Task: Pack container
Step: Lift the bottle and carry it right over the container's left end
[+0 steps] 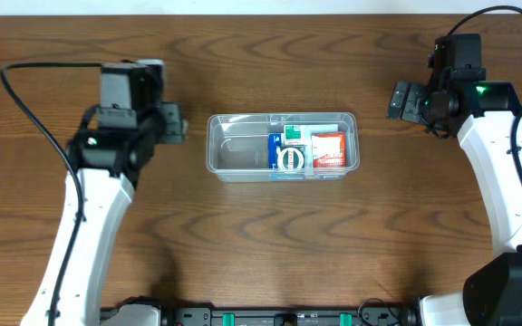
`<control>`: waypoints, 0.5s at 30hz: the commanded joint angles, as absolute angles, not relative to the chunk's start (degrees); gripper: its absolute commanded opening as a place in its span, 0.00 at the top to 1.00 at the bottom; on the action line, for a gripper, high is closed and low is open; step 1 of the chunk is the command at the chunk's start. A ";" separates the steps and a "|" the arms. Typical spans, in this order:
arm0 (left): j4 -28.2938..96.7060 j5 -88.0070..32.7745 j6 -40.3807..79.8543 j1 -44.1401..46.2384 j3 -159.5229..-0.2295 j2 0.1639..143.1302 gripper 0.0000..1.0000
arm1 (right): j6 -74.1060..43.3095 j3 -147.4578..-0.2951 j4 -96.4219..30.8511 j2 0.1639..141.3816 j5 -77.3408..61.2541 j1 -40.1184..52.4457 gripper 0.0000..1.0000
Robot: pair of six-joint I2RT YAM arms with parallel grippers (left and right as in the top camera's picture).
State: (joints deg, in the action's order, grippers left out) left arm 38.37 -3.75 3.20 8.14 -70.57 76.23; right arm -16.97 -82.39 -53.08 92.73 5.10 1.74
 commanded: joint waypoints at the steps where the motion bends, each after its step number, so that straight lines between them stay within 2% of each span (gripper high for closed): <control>1: 38.20 -4.51 7.20 12.08 -70.85 75.20 0.76 | -17.32 -82.85 -53.17 92.92 5.61 1.67 0.01; 15: 38.28 2.66 14.13 22.33 -70.83 78.15 0.76 | -17.32 -82.85 -53.17 92.92 5.61 1.67 0.01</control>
State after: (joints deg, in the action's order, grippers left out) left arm 38.59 -0.12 11.62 21.30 -70.57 76.60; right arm -16.97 -82.39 -53.08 92.73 5.10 1.74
